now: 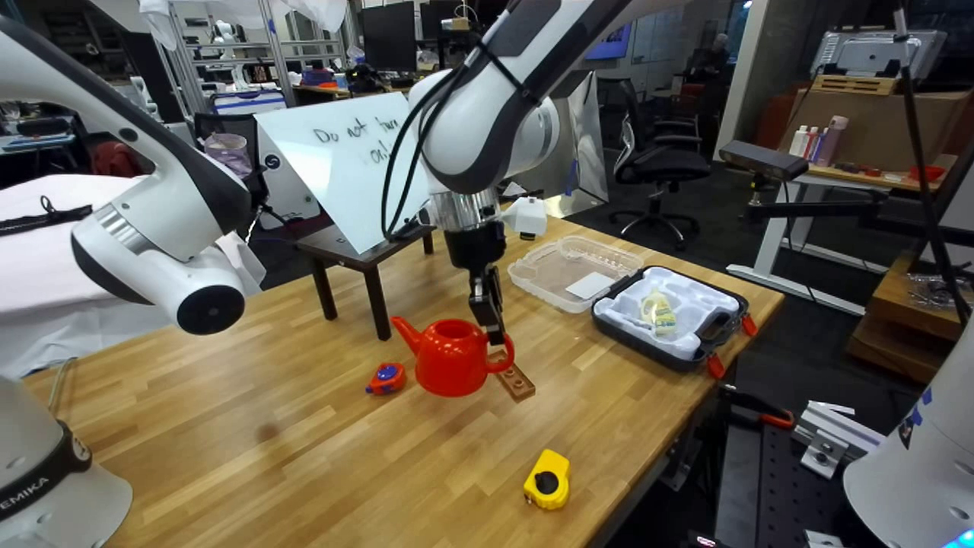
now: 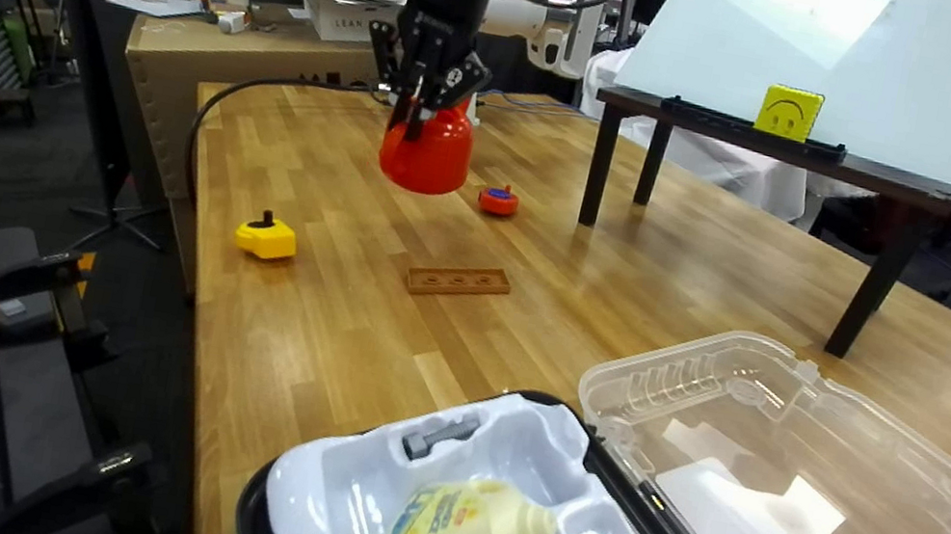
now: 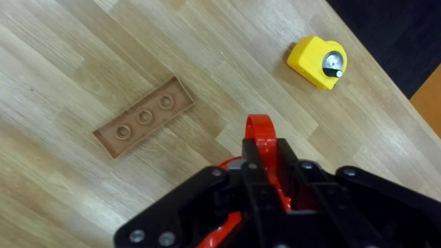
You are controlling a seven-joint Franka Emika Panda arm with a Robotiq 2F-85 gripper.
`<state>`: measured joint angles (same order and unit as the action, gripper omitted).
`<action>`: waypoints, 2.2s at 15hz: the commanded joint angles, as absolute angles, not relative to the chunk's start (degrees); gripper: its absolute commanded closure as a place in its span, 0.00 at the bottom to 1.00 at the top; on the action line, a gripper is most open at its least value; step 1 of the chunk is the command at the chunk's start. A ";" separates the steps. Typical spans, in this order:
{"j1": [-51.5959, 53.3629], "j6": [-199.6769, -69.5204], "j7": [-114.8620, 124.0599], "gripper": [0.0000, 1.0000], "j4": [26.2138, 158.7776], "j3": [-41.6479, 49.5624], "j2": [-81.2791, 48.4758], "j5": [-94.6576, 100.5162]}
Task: Move the orange teapot to the right next to the black box
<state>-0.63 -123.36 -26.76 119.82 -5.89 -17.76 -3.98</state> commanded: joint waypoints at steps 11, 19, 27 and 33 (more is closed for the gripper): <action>-8.41 -119.65 -11.45 0.96 120.69 4.88 -12.72 -7.40; -6.10 -121.26 6.54 0.96 119.50 6.30 -18.89 -3.01; -4.50 -119.38 14.52 0.96 116.76 6.72 -26.52 -0.20; -5.97 -120.76 10.14 0.45 117.74 4.70 -25.44 -5.66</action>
